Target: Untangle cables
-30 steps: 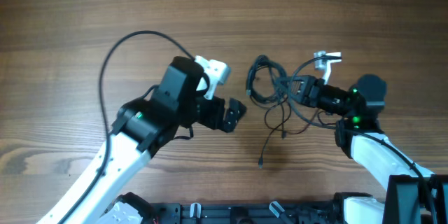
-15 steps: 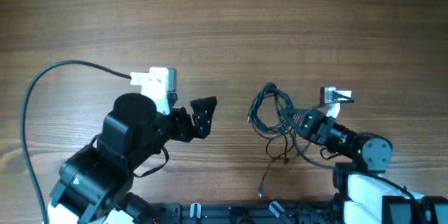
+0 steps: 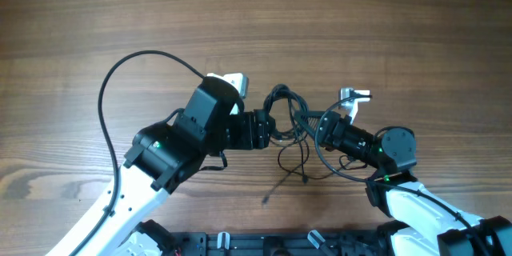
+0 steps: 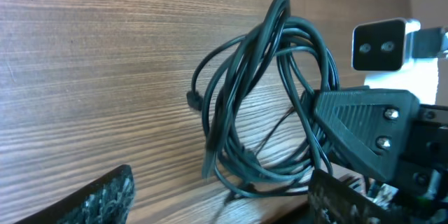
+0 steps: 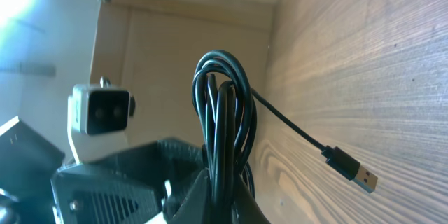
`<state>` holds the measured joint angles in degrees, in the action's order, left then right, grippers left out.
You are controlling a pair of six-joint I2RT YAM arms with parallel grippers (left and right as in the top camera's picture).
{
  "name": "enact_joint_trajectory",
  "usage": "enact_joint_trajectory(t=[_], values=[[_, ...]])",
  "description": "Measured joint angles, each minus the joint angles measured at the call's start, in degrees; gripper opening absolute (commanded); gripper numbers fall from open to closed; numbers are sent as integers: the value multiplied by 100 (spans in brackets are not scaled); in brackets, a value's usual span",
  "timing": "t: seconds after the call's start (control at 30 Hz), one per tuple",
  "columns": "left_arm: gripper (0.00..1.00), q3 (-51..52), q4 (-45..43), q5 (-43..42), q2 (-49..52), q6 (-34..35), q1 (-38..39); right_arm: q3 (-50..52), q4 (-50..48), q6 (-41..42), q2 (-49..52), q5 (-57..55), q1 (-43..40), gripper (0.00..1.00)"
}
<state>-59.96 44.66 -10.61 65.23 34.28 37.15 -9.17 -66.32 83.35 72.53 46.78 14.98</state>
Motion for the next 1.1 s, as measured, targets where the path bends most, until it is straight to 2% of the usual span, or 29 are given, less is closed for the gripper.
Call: enact_joint_trajectory(t=[0.13, 0.27, 0.47, 0.63, 0.8, 0.9, 1.1], values=[[72, 0, 225, 48, -339, 584, 0, 0, -127, 142, 0, -203, 0, 5], [80, 122, 380, 442, -1209, 1416, 0, 2, -234, 339, 0, -275, 15, 5], [85, 1220, 42, 721, -2931, 2339, 0, 2, -402, 553, 0, -643, 291, 5], [82, 2271, -1318, 498, -3117, 2573, 0, 0, -402, 623, 0, -1401, 1202, 5], [78, 2570, -1582, 332, -2791, 2909, 0, -22, -398, 662, 0, -2033, 1768, 5], [69, 2577, -1851, 323, -2518, 3058, 0, -96, -400, 660, 0, -2179, 1934, 5], [34, 2581, -2514, 323, -1821, 3222, 0, -118, -284, 636, 0, -2223, 2050, 5]])
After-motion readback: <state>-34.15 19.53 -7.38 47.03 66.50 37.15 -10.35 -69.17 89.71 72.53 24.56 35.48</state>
